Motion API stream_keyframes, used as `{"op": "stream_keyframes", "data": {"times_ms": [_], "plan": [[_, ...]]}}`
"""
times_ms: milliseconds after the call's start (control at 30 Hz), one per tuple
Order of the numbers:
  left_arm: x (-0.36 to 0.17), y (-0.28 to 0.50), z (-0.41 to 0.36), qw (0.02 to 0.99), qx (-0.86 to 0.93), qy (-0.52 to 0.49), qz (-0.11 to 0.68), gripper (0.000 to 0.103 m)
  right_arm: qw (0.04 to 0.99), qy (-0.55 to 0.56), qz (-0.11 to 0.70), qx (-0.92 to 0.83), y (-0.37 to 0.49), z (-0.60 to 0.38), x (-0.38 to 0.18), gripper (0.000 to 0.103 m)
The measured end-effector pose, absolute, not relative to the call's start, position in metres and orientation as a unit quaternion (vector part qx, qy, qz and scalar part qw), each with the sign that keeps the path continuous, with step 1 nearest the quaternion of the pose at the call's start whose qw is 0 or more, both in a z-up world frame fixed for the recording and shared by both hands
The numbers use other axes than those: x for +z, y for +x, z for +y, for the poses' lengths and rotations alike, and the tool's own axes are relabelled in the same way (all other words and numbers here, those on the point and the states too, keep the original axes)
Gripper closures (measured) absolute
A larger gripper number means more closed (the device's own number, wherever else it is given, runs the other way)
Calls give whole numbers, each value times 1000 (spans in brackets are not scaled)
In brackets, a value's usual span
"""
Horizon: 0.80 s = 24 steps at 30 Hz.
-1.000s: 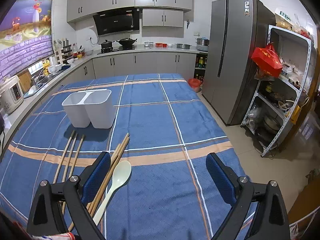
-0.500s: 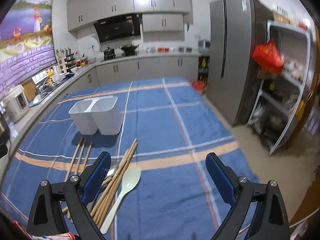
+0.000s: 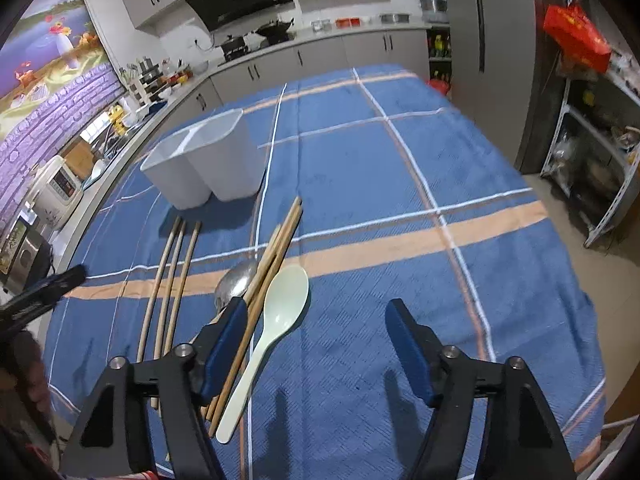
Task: Organize utensils
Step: 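Move both tools toward the loose wooden chopsticks beside the white holder, then close the left tool on one wooden chopstick while the right tool approaches another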
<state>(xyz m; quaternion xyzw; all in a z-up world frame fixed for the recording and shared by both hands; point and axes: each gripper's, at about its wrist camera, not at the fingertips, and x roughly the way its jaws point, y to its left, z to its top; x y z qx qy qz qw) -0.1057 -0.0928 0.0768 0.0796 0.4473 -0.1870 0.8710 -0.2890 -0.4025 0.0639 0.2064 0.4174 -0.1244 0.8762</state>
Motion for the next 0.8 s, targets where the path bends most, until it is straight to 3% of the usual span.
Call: {"op": "stream_keyframes", "data": {"times_ms": [133, 267, 300, 467, 500, 667, 800], "plan": [[46, -91, -119, 841, -224, 86, 486, 31, 872, 211, 426, -114, -283, -406, 58, 35], [23, -81, -135, 821, -237, 96, 510, 48, 872, 208, 427, -113, -277, -409, 57, 35], [17, -79, -139, 815, -239, 98, 518, 59, 872, 209, 427, -113, -276, -410, 57, 35], [13, -74, -149, 814, -246, 112, 513, 83, 870, 214, 431, -109, -262, -415, 55, 35], [14, -73, -150, 814, -246, 113, 514, 97, 869, 215, 433, -107, -258, -416, 54, 35], [15, -68, -138, 813, -236, 95, 523, 97, 865, 215, 445, -84, -230, -417, 48, 38], [17, -63, -117, 810, -218, 67, 540, 97, 858, 215, 462, -70, -203, -420, 38, 50]]}}
